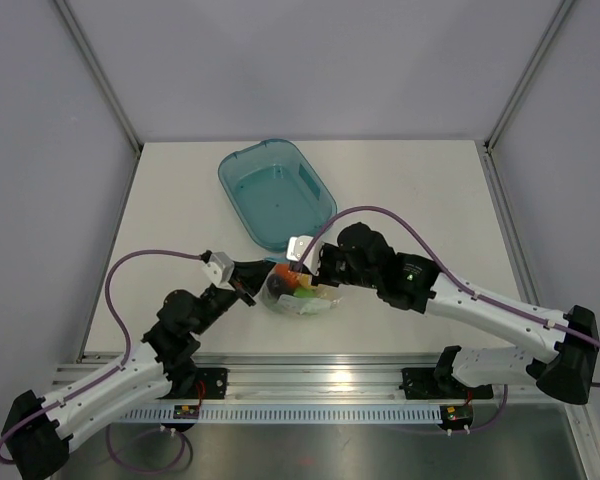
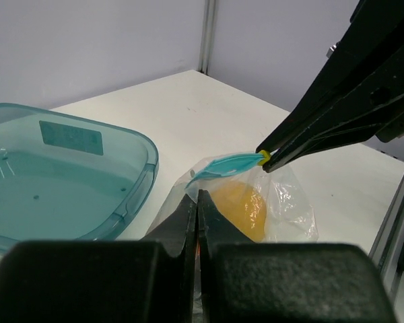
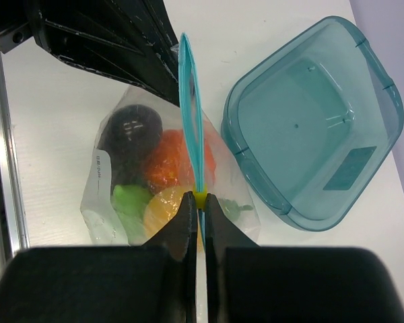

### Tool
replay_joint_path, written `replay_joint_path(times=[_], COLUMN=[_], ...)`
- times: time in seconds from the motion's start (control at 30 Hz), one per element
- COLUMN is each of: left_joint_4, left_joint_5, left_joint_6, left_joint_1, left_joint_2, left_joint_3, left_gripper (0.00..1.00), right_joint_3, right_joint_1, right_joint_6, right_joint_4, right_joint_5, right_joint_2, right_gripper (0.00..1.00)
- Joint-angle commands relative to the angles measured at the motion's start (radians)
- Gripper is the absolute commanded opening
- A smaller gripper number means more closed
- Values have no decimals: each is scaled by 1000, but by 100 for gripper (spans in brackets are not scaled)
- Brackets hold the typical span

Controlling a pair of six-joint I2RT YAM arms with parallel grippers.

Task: Open the zip-top bag and remove the fake food
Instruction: Unzip the zipper food storage bag at the center of the board.

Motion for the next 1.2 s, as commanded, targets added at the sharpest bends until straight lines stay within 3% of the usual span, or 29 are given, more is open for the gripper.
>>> replay_joint_path(times=[0.0,0.67,1.17], left_joint_4=[8,-236,-342], left_joint_5=[-131,-612,-790], left_joint_6=[-37,-178,-207], left_joint_1=[2,4,4], left_joint_2=[-25,-88,-117], left_joint_3=[29,56,72], left_gripper=[0,0,0], right_joint_3=[45,82,228], right_joint_1=[-8,-10,-8], right_joint_6=[19,29,155], right_joint_4=[-9,-84,-309], right_joint_5=[22,59,185], right_joint_2=[9,46,153], right_gripper=[0,0,0])
